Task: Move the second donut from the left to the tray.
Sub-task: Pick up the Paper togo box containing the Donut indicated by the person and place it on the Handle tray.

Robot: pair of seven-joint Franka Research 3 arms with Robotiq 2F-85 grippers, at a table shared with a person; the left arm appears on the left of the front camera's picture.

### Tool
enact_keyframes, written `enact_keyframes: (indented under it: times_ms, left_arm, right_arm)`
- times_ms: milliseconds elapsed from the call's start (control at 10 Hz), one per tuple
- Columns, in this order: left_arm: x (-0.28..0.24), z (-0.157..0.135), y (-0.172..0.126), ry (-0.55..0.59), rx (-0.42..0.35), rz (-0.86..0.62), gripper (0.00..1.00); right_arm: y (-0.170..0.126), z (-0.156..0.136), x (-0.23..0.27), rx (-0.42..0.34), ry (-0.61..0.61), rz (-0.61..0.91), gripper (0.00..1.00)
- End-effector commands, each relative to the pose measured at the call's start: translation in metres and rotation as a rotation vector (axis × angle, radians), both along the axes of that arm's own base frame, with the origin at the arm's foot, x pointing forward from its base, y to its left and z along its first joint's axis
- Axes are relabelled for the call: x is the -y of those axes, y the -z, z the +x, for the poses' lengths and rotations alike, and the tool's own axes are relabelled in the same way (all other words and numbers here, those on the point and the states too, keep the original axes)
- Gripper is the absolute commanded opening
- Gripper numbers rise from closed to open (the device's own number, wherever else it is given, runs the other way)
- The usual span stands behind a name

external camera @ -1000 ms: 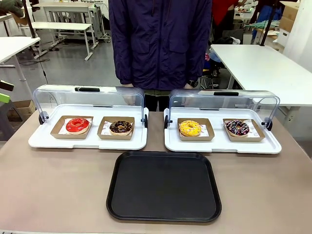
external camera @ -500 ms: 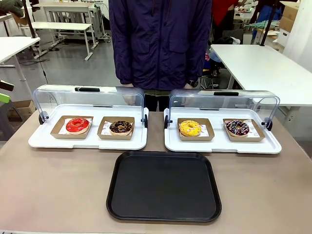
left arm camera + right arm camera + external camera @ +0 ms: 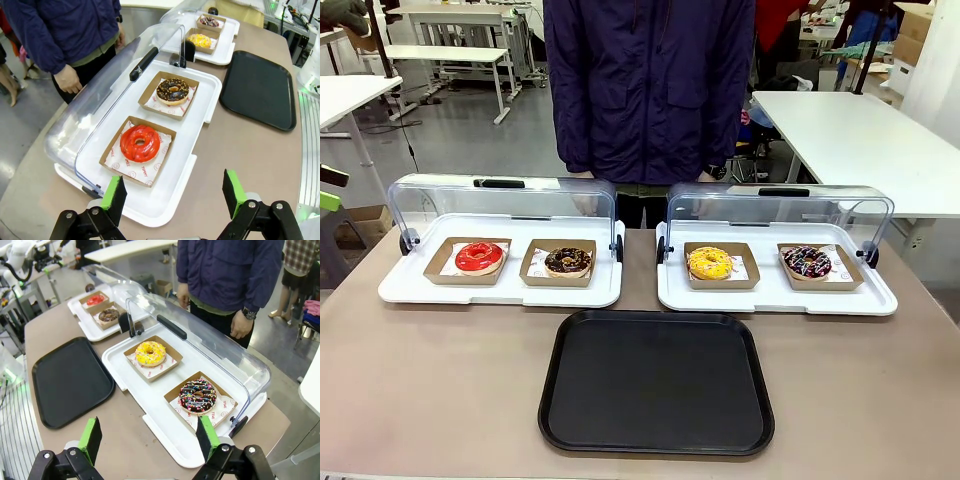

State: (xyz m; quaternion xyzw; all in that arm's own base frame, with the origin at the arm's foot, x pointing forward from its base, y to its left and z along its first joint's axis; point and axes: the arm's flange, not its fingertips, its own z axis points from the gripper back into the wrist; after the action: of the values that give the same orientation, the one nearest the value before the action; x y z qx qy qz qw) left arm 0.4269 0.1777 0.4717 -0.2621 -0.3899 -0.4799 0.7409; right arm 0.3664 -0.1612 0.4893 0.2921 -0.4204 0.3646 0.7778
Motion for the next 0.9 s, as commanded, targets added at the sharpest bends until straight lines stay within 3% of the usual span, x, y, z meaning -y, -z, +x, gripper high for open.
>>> enact_keyframes:
  times_ms: [0,800]
  left_arm:
    - [0.0000,-0.0001,-0.0005,0.004,0.008,-0.014,1.00]
    - [0.0000,-0.0001,-0.0005,0.004,0.008,-0.014,1.00]
  right_arm:
    - [-0.0013,0.0042,0.0008,0.037,-0.009,0.009,1.00]
    - [-0.0013,0.0042,0.0008,0.037,-0.009,0.009,1.00]
